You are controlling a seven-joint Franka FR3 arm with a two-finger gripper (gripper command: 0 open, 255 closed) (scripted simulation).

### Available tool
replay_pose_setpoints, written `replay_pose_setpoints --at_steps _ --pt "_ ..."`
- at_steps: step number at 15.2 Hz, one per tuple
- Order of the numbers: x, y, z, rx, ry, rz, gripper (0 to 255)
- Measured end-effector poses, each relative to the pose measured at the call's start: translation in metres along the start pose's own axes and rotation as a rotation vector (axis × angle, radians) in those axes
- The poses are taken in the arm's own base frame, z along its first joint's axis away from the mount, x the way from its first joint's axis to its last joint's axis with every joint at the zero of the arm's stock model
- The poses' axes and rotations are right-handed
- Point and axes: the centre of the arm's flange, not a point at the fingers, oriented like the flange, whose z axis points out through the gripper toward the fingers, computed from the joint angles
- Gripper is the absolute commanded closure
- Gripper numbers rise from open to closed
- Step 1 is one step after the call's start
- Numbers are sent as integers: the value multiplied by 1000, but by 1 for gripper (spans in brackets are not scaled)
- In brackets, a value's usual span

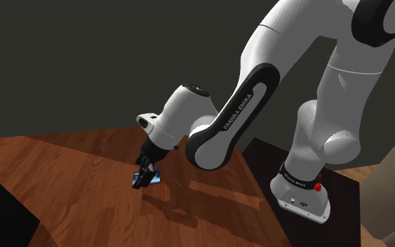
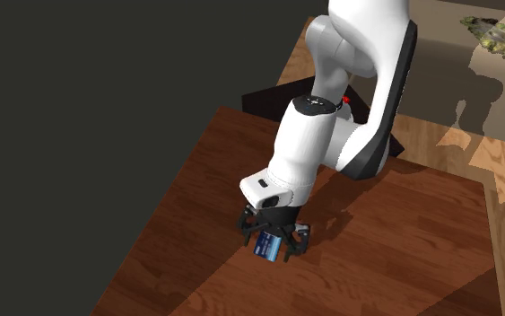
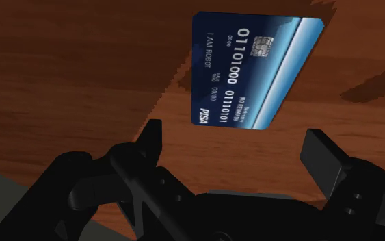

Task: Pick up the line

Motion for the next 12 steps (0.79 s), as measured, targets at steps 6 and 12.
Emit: replay_pose_setpoints --at_steps 6,12 --pt "-2 0 2 0 1 0 255" --pt "0 0 1 0 1 0 255"
